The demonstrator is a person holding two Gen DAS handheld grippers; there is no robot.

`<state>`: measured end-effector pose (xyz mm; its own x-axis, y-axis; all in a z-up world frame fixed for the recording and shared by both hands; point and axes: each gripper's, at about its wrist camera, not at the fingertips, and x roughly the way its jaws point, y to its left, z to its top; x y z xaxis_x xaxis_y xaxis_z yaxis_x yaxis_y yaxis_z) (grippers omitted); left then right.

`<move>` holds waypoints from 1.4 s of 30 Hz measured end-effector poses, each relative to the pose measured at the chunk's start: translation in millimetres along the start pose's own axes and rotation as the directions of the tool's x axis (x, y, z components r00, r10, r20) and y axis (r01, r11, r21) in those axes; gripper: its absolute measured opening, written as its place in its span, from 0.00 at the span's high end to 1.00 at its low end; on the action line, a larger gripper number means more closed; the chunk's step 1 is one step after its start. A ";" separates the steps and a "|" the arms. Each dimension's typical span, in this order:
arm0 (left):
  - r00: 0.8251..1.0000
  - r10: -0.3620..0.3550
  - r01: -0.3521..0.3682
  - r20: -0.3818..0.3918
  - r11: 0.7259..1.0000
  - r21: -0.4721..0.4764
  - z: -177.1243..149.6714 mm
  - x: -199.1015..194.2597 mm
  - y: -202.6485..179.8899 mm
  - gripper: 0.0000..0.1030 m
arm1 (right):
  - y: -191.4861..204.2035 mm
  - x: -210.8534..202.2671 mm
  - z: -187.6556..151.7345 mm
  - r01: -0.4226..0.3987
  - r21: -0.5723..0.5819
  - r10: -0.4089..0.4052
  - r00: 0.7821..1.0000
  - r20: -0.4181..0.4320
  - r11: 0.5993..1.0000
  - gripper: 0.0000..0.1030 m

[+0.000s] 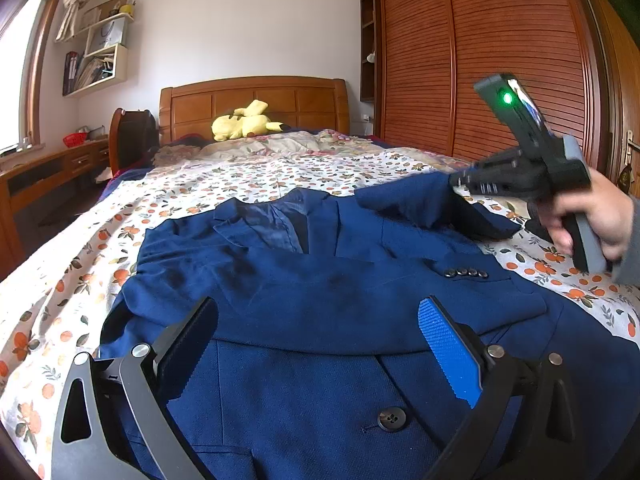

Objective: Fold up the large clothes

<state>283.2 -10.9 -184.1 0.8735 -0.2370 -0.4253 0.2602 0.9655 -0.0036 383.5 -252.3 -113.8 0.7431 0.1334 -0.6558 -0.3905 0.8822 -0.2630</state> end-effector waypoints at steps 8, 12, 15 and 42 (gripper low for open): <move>1.000 0.000 0.000 0.000 1.000 0.000 0.2 0.0 -0.1 0.02 | 3.5 -7.6 -30.9 -0.034 0.049 0.037 0.997 -0.067 0.998 0.76; 1.000 -0.001 0.001 0.000 1.000 0.000 0.2 0.1 0.0 0.02 | -14.4 -26.9 -37.4 -0.026 0.109 0.031 0.999 -0.039 0.994 0.69; 1.000 -0.006 0.006 0.002 1.000 -0.001 1.1 -1.8 0.0 0.02 | -32.0 -30.6 -39.8 0.014 0.149 -0.009 0.999 -0.034 0.989 0.61; 0.998 -0.055 0.055 -0.014 0.998 -0.014 7.7 -30.8 12.7 0.02 | -125.4 88.2 -93.1 0.240 0.493 -0.052 0.929 -0.366 0.836 0.54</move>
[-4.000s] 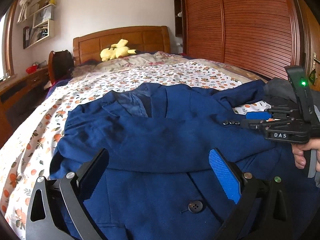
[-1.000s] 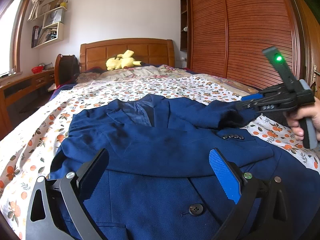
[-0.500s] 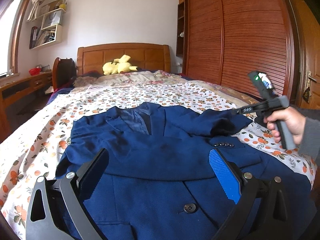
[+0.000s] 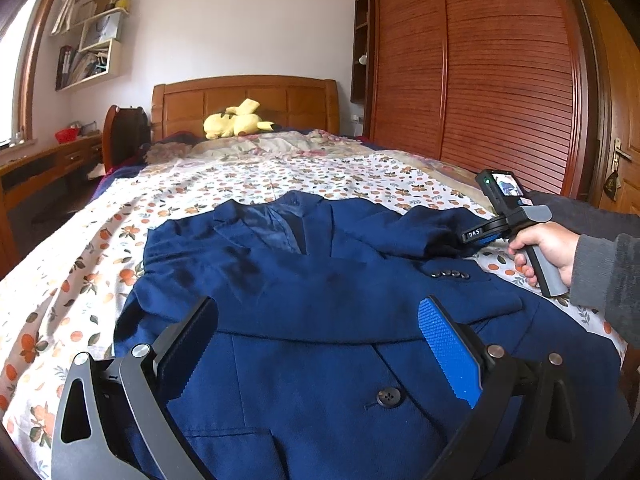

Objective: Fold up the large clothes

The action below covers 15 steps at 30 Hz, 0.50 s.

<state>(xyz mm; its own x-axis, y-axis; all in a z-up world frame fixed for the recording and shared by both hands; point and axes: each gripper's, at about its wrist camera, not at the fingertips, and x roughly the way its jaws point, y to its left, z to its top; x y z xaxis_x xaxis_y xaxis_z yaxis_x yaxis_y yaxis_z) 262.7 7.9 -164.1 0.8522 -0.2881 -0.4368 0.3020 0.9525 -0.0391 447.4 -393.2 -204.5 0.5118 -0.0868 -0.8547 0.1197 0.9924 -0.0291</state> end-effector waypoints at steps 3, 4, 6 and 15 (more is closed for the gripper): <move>1.000 -0.002 0.002 -0.008 1.000 -0.002 -0.1 1.5 0.3 0.02 | 6.5 1.7 -0.6 -0.036 -0.013 0.035 0.999 -0.015 0.999 0.78; 1.000 -0.002 0.002 -0.009 1.000 -0.001 -0.2 1.9 0.0 0.02 | 9.3 2.6 -0.5 -0.051 -0.023 0.050 0.999 -0.021 0.998 0.90; 1.000 -0.002 0.002 -0.010 1.000 0.002 0.2 1.7 -1.4 0.02 | 16.0 2.6 -1.0 -0.045 -0.054 0.043 0.999 -0.030 0.998 0.98; 1.000 0.011 -0.011 -0.003 1.000 0.012 2.1 -8.9 -2.0 0.02 | 28.6 -69.7 7.9 -0.048 -0.117 0.070 0.980 0.188 0.992 0.99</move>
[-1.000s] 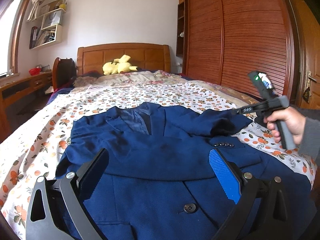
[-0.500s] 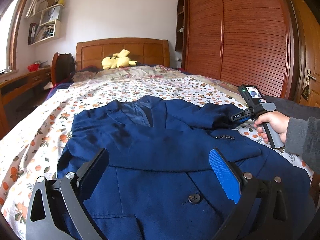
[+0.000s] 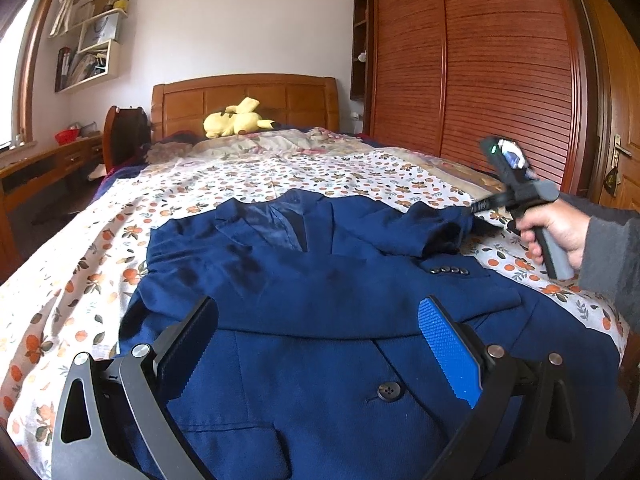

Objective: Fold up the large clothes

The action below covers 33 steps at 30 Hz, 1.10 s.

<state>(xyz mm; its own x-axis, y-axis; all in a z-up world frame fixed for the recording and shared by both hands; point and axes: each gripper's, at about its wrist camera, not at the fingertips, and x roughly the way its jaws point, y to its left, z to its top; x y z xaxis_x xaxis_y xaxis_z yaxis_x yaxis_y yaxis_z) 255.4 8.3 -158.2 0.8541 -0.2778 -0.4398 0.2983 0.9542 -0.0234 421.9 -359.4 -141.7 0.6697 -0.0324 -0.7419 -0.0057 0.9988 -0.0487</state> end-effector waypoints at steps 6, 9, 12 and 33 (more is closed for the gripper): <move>1.000 0.006 -0.005 0.011 1.000 -0.022 2.2 -13.2 9.3 0.02 | 36.4 -64.6 21.3 -0.111 -0.069 0.121 0.981 0.150 0.991 0.99; 1.000 0.008 -0.007 0.015 0.999 -0.043 2.9 -18.9 16.8 0.02 | 67.2 -94.1 26.0 -0.183 -0.133 0.207 0.959 0.192 0.974 0.99; 1.000 0.024 -0.023 0.018 0.999 -0.049 2.6 -23.4 22.7 0.02 | 109.9 -119.4 24.1 -0.270 -0.226 0.315 0.929 0.195 0.936 0.99; 0.998 0.060 -0.059 0.019 0.997 -0.047 -2.3 -37.1 33.3 0.02 | 172.0 -127.0 -59.7 -0.343 -0.329 0.370 0.929 0.020 0.880 0.52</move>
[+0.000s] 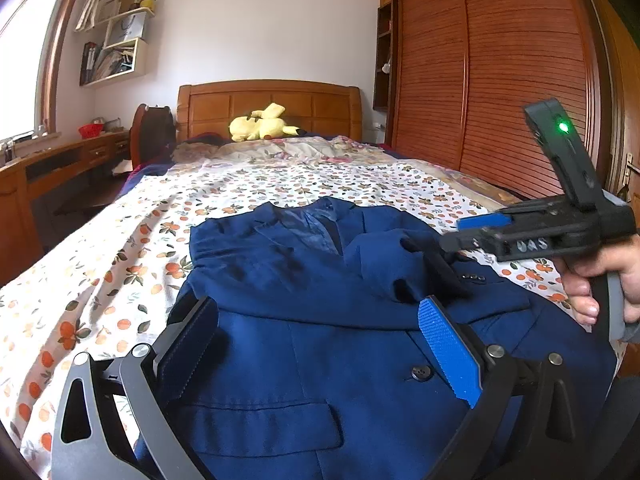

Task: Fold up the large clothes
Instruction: 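Carry the held sleeve with the right tool across the jacket front, then open the right tool to lay the sleeve on the jacket front, then grasp the folded sleeve's cuff with the left tool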

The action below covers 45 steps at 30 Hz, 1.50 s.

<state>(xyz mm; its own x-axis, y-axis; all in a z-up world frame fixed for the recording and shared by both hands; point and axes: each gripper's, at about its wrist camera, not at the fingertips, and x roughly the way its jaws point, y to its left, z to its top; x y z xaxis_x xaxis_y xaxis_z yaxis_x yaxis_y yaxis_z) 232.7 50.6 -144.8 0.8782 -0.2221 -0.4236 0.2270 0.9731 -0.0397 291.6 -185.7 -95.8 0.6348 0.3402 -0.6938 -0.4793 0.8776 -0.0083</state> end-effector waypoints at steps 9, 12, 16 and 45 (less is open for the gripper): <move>0.999 0.011 -0.009 -0.031 0.998 0.056 -12.6 6.5 -14.8 0.02 | -36.2 4.3 -61.6 0.099 0.060 -0.095 0.994 -0.062 0.993 0.52; 0.999 0.011 -0.008 -0.038 0.998 0.065 -15.8 6.8 -18.6 0.02 | -44.2 5.1 -75.9 0.101 0.086 -0.096 0.994 -0.058 0.991 0.52; 0.999 0.008 -0.004 -0.046 0.996 0.086 -17.0 8.0 -27.7 0.02 | -47.6 5.8 -86.3 0.104 0.091 -0.099 0.993 -0.056 0.990 0.52; 0.944 -0.015 0.108 -0.329 0.958 0.265 11.6 149.4 -186.6 0.30 | -120.4 -70.5 -138.9 -0.002 0.172 -0.009 0.998 0.061 0.985 0.52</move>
<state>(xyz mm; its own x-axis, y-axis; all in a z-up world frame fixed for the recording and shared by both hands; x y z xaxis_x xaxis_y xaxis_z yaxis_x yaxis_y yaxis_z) 326.4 -164.8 -190.2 0.6872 -0.2046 -0.6971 0.4236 0.8924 0.1557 220.3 -362.3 -145.9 0.6747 0.3523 -0.6486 -0.3692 0.9220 0.1167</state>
